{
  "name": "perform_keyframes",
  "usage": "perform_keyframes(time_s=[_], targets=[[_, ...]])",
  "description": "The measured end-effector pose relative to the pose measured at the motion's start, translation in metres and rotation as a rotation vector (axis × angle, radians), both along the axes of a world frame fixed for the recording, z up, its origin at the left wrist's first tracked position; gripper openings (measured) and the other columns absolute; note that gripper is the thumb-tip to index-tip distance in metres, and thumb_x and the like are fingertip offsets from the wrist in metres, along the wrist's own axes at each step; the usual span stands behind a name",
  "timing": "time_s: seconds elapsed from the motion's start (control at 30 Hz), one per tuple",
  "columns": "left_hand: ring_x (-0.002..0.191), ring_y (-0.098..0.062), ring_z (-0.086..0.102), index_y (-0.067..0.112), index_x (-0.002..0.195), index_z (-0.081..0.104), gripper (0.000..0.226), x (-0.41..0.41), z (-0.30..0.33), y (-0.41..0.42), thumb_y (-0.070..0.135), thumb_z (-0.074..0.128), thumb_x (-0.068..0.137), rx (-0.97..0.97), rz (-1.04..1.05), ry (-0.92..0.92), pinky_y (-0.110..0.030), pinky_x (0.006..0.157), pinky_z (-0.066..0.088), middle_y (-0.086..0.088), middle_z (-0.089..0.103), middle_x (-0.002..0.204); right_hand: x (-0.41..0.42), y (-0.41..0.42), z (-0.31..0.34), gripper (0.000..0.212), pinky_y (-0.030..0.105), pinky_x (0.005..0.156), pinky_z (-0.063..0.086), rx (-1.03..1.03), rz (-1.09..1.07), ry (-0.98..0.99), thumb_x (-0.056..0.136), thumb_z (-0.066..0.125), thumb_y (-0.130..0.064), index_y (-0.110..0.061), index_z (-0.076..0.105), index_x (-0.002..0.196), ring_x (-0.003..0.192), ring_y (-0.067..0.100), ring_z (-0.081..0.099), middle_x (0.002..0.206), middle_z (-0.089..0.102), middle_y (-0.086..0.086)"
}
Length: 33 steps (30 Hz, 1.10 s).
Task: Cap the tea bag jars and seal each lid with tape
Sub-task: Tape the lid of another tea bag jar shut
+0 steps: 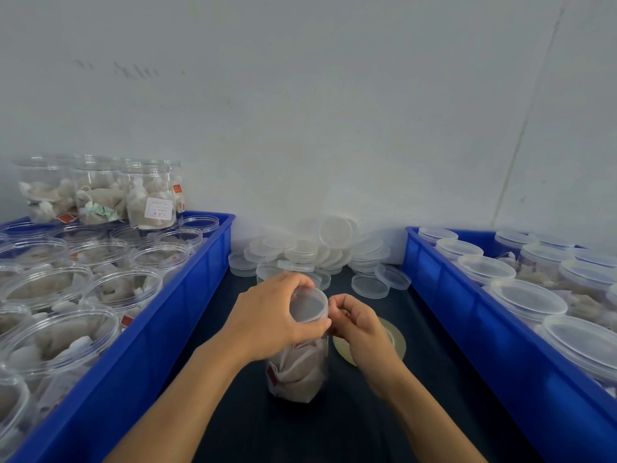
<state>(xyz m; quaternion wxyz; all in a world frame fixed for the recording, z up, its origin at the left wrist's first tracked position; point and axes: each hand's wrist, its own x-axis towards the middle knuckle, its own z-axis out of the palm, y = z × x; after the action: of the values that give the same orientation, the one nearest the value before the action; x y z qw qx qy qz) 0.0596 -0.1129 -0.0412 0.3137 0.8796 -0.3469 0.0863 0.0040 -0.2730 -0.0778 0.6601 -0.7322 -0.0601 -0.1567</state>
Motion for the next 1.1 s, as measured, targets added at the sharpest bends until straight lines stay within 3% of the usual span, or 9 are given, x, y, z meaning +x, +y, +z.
perform_keyframes(time_s=[0.23,0.37,0.53,0.73,0.87,1.0,1.1], targets=[[0.106,0.000,0.052,0.037,0.124,0.050,0.058,0.001,0.001,-0.002,0.059,0.070,0.075,0.012,0.001,-0.014,-0.027,0.091,0.046,0.023,0.053,0.118,-0.002,0.002,0.000,0.019,0.029,0.082,0.053,-0.003,-0.089,-0.066,0.101,0.037,-0.004,0.009,0.049,0.093,0.079,0.010,0.059,0.084,0.057,0.005],[0.104,0.001,0.052,0.038,0.123,0.050,0.057,0.000,0.001,-0.002,0.059,0.071,0.075,0.003,0.001,-0.011,-0.026,0.090,0.047,0.024,0.052,0.115,0.001,0.009,-0.003,0.019,0.035,0.079,0.046,0.037,-0.107,-0.019,0.101,0.038,-0.004,-0.007,0.048,0.084,0.079,0.019,0.049,0.082,0.051,0.009],[0.106,0.002,0.051,0.040,0.123,0.049,0.061,-0.004,-0.002,-0.004,0.064,0.068,0.071,0.030,-0.027,-0.026,-0.026,0.092,0.045,0.026,0.051,0.116,0.008,0.009,-0.009,0.017,0.036,0.075,0.041,0.155,-0.077,0.036,0.101,0.042,-0.011,0.001,0.053,0.094,0.081,0.024,0.047,0.084,0.051,0.011],[0.108,0.000,0.054,0.039,0.122,0.051,0.060,0.001,0.000,-0.001,0.064,0.068,0.070,-0.011,-0.005,0.012,-0.032,0.095,0.048,0.024,0.055,0.116,0.005,0.009,-0.011,0.029,0.021,0.070,0.050,0.417,0.111,0.012,0.100,0.041,-0.028,-0.006,0.057,0.110,0.082,0.010,0.062,0.095,0.066,0.005],[0.104,0.003,0.053,0.038,0.123,0.051,0.066,-0.001,-0.001,-0.001,0.067,0.062,0.065,-0.007,-0.035,0.002,-0.027,0.092,0.048,0.027,0.053,0.112,0.001,0.014,-0.007,0.038,0.030,0.083,0.053,0.511,0.268,0.052,0.100,0.038,-0.028,-0.004,0.047,0.129,0.101,0.018,0.063,0.114,0.065,0.010],[0.107,0.002,0.054,0.035,0.125,0.050,0.061,0.002,-0.003,-0.001,0.058,0.072,0.072,0.001,-0.072,-0.002,-0.025,0.091,0.048,0.023,0.056,0.119,0.002,0.014,-0.004,0.029,0.044,0.097,0.045,0.582,0.329,0.110,0.098,0.042,-0.029,-0.014,0.049,0.121,0.107,0.023,0.059,0.117,0.063,0.009],[0.105,0.002,0.052,0.035,0.126,0.046,0.063,0.005,-0.003,-0.003,0.058,0.073,0.073,0.011,-0.071,-0.013,-0.016,0.084,0.043,0.022,0.054,0.121,0.005,0.014,-0.003,0.029,0.039,0.088,0.051,0.570,0.282,0.119,0.101,0.037,-0.030,-0.014,0.049,0.121,0.101,0.020,0.064,0.112,0.066,0.008]])
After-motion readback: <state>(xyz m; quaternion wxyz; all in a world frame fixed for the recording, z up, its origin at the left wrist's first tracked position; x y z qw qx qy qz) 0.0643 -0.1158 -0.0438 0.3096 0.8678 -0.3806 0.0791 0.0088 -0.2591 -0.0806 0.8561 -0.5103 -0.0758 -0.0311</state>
